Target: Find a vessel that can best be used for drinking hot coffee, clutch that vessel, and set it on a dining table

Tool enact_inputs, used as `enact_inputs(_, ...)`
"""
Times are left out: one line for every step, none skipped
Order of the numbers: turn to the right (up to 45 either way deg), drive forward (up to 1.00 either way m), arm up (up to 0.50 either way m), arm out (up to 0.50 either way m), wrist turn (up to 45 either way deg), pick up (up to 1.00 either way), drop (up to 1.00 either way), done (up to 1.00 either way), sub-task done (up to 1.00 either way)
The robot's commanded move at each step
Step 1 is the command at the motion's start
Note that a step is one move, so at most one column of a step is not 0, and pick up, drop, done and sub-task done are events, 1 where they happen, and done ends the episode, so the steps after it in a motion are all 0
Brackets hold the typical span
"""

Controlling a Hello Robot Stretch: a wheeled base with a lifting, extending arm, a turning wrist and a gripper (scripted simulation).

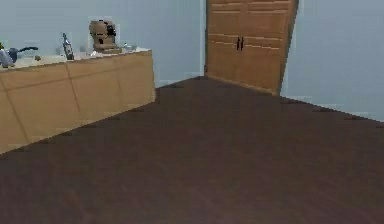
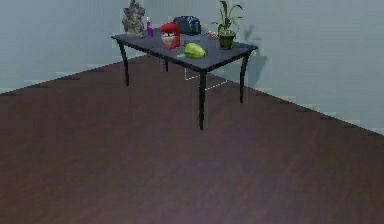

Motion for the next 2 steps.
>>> enact_inputs(-45.0,0.0,0.0,0.0,0.0,0.0,0.0,0.0,0.0)
enact_inputs(0.0,1.0,0.0,0.0,0.0,0.0,0.0,0.0,0.0)
